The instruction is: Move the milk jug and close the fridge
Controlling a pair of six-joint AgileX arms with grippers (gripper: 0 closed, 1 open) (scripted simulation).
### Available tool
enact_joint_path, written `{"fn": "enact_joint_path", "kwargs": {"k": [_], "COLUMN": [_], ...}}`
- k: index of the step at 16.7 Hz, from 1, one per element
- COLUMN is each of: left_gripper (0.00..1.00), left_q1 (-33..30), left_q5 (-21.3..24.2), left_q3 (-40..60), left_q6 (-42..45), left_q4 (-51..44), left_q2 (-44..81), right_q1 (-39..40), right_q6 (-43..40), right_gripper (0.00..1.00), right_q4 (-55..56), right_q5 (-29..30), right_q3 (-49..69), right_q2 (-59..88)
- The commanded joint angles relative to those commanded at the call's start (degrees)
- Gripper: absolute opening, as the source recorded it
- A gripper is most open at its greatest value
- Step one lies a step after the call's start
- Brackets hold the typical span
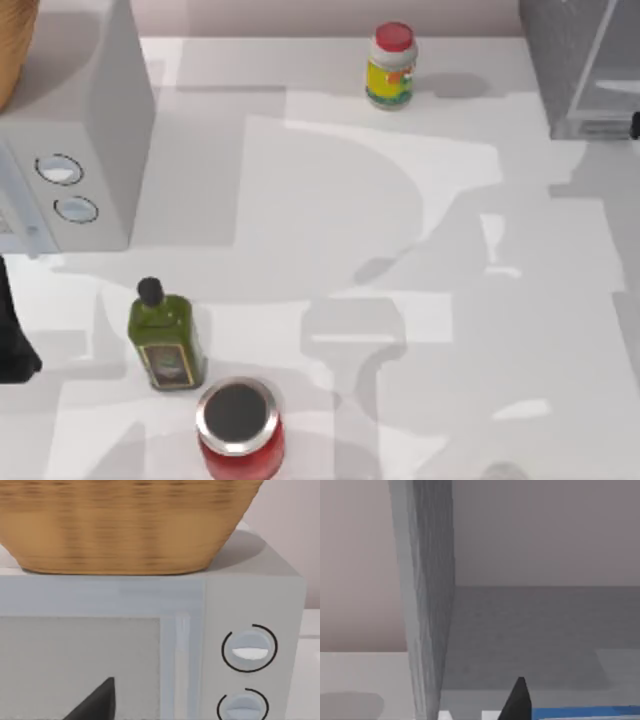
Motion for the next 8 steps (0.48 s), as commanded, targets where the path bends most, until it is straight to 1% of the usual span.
{"fn": "enact_joint_path", "kwargs": {"k": [6,8], "left_gripper": [1.00,1.00], "left_q1": [0.0,0.0], "left_q5": [0.0,0.0], "left_q3": [0.0,0.0], "left_q6": [0.0,0.0], "left_q4": [0.0,0.0], "left_q2": [0.0,0.0], "right_q1": [-5.1,-6.6], "right_q6": [-1.2,-1.7], "right_gripper": [0.00,0.00], "right_q4": [-14.2,-18.8], "right_q5": [-3.8,-4.9], "right_q3": [26.4,33.4], "right_q2": [17.4,22.1]}}
